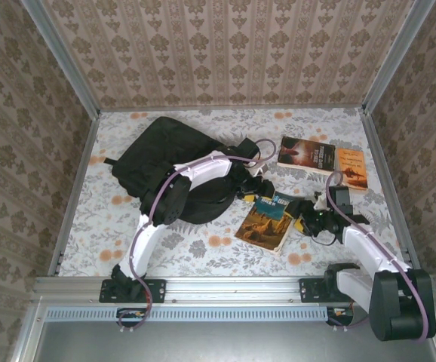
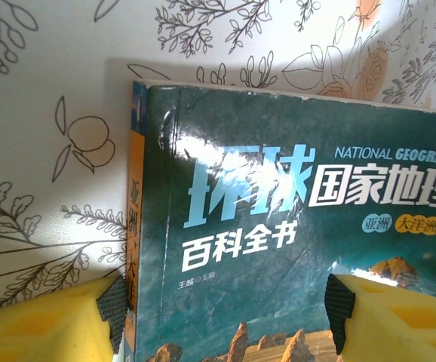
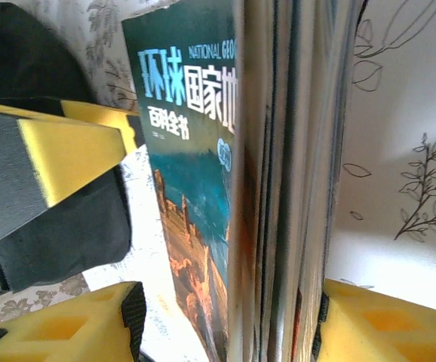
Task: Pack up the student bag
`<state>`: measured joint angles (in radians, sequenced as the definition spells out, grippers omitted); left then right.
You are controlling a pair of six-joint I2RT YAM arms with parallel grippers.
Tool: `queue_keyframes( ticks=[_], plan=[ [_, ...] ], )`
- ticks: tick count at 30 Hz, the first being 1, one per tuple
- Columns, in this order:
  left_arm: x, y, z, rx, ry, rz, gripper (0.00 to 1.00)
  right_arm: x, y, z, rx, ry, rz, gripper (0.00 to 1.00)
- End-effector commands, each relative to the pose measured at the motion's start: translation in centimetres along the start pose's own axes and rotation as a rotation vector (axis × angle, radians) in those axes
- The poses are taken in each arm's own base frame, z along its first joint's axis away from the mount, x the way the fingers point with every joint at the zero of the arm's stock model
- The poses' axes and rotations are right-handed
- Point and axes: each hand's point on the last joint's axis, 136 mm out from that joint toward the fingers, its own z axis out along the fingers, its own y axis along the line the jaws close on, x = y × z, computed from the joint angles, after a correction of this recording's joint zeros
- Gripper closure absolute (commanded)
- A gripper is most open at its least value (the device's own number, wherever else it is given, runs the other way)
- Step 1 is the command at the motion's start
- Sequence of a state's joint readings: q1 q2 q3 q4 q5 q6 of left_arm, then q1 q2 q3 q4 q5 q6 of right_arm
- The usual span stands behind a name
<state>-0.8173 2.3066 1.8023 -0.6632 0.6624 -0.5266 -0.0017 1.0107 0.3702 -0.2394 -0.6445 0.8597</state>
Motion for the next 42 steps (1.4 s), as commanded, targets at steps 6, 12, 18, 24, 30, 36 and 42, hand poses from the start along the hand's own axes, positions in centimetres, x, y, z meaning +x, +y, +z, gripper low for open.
queue_keyframes(
  ticks=[6, 12, 18, 24, 30, 36, 42],
  plan=[
    [1.4, -0.2, 1.6, 0.04, 0.068, 0.009, 0.28, 0.7, 4.0, -0.6, -0.19, 0.042, 0.031, 0.4],
    [1.4, -0.5, 1.5, 0.061, 0.069, 0.004, 0.28, 0.5, 4.0, -0.4, -0.156, 0.028, 0.009, 0.39],
    [1.4, -0.5, 1.6, 0.072, 0.067, -0.003, 0.28, 0.3, 2.7, 0.9, -0.142, 0.033, 0.035, 0.41],
    [1.3, -0.4, 0.9, 0.061, 0.052, -0.012, 0.29, 0.1, 1.7, 1.2, -0.098, 0.019, 0.052, 0.65],
    [-0.5, -1.7, -4.4, 0.024, -0.094, 0.013, 0.3, -0.6, 0.2, -0.8, 0.038, -0.085, 0.024, 0.89],
    [-0.9, -4.9, -11.3, -0.039, -0.251, 0.11, 0.25, -1.6, 2.6, -3.4, 0.003, -0.182, -0.02, 0.9],
    [1.2, -6.7, -19.2, 0.019, -0.44, 0.155, 0.23, -2.6, 10.0, -8.2, -0.179, -0.302, -0.154, 0.9]
  ],
)
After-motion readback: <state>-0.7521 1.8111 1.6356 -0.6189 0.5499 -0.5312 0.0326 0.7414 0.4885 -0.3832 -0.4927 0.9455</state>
